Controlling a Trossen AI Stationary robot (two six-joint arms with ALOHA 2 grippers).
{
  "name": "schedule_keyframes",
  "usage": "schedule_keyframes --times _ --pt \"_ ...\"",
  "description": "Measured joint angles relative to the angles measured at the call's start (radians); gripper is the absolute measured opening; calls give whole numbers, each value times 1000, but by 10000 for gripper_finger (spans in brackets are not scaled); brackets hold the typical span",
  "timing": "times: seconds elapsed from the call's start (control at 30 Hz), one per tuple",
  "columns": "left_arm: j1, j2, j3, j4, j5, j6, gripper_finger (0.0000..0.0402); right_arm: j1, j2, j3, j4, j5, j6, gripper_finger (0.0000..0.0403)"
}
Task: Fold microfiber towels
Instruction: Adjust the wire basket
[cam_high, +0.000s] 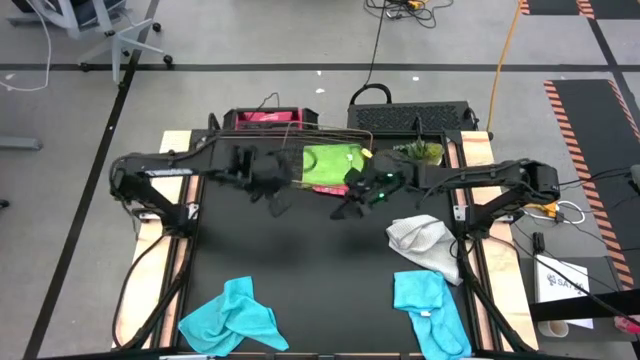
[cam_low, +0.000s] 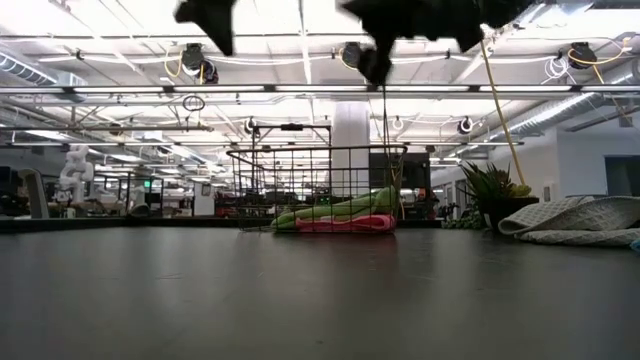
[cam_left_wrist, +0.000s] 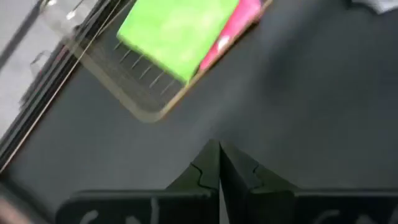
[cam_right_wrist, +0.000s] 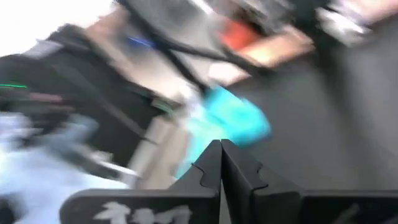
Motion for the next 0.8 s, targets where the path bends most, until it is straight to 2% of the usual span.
schedule_keyframes --times 0.1,0.2,0.27,0.33,0.43,0.57,0.67,0.8 --pt "-94 -7 0 -85 -92 -151 5 0 -1 -81 434 -96 119 0" --pt "-187 -12 -2 -177 -158 -311 10 -7 -2 -167 813 -97 237 0" --pt "-236 -19 0 -205 -183 -396 7 -10 -2 -224 982 -67 308 0" --pt "-280 -20 0 -211 -193 -457 3 -9 -7 -275 1051 -23 349 0" --pt "-336 -23 -11 -208 -232 -517 7 2 -12 -321 979 54 346 0" --pt "-384 -23 -91 -205 -265 -621 4 40 -10 -318 615 172 235 0" --pt "-404 -23 -185 -196 -244 -693 4 62 -10 -284 315 266 143 0" --pt "-414 -22 -322 -79 -174 -750 10 72 -11 -242 104 379 54 0"
